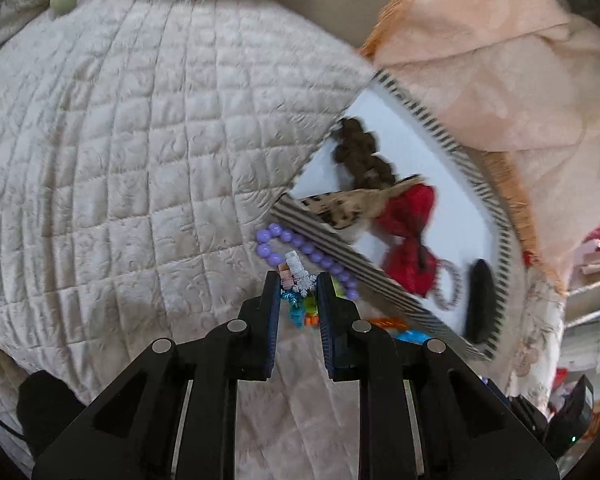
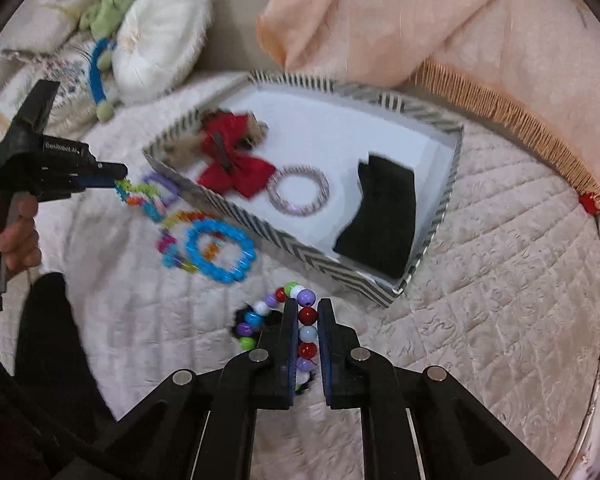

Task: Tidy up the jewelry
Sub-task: 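Grasp the multicolour bead bracelet with the right tool while the left tool grasps the bead strands, then carry the multicolour bracelet toward the tray with the right tool while the left tool carries the bead strands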

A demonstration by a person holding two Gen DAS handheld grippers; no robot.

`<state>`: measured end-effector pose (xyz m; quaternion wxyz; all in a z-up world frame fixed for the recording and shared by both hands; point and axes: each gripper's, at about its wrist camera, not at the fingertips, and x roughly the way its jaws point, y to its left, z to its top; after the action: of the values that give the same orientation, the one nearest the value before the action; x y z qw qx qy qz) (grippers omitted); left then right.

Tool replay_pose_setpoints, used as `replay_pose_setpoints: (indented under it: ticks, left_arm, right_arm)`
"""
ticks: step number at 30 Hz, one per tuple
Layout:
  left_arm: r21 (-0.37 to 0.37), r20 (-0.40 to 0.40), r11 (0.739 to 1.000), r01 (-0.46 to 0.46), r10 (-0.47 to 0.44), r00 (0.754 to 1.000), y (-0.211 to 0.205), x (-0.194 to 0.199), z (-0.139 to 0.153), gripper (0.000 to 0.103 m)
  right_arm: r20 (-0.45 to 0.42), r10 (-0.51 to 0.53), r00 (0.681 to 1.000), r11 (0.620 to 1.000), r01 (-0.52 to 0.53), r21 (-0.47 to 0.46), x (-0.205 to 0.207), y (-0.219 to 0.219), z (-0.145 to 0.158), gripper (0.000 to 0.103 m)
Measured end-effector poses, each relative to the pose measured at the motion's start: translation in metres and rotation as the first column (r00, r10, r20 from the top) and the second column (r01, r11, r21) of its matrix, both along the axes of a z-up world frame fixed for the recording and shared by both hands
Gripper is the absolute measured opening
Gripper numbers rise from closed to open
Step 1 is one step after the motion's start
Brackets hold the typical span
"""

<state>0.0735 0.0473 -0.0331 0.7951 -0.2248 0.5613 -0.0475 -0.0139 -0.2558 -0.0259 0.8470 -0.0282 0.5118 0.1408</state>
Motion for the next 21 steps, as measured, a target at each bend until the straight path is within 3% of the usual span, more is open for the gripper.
replay_pose_setpoints:
  ticks: [12, 21]
  left_arm:
    - [-0.015, 0.137, 0.997, 0.075, -0.072, 0.988, 0.0, -0.028, 0.078, 0.017]
    - [0.042, 0.193, 0.993, 0.108, -0.114, 0.975, -0.016, -0.023, 0.106, 0.017]
  right_arm:
    - [0.126, -0.013, 0.992, 0.999, 0.007, 0.05, -0.016, 0.003, 0.065, 0.009]
    - [0.16, -0.016, 0.987, 0.999, 0.01, 0.037, -0.009, 0.004, 0.087, 0.009]
